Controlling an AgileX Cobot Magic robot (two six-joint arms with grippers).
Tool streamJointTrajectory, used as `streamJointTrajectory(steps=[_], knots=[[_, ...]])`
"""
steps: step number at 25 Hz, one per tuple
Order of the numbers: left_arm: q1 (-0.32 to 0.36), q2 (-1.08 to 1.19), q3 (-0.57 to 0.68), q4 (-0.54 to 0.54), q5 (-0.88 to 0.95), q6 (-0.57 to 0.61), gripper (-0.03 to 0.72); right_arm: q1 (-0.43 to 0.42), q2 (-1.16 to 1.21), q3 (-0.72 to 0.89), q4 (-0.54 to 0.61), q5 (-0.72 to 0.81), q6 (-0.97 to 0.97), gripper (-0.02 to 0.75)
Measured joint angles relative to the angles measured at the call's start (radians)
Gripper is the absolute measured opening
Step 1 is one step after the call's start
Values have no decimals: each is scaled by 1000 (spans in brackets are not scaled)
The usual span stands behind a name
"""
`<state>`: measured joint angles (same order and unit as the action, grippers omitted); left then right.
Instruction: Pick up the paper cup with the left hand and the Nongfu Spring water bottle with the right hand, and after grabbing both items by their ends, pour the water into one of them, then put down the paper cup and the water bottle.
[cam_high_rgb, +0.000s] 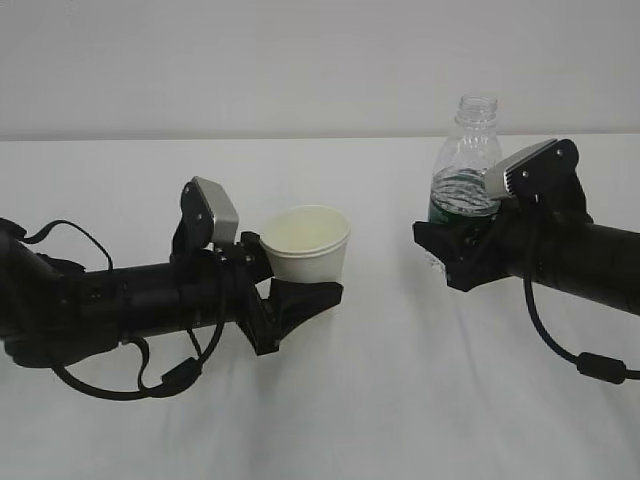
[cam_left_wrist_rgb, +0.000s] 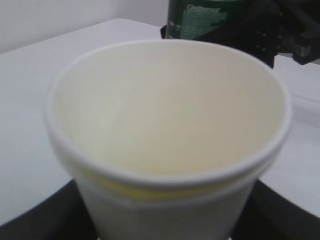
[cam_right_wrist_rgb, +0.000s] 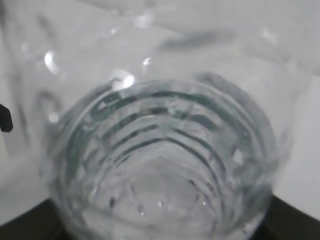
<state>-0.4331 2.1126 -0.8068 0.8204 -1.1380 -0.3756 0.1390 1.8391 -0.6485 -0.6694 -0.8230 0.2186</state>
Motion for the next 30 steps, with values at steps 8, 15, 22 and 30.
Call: streamJointTrajectory(steps=[8,15,22,30], knots=[[-63,0,-28,-7,0,0,486,0,0,0,-17,0,0,454],[-81,0,-59,-7,6,7,486,0,0,0,-47,0,0,453],[-81,0,-62,-7,8,50,486,0,0,0,-61,4,-16,452],[-81,0,-62,-4,8,89,477,0,-1,0,-63,31,-110,452]])
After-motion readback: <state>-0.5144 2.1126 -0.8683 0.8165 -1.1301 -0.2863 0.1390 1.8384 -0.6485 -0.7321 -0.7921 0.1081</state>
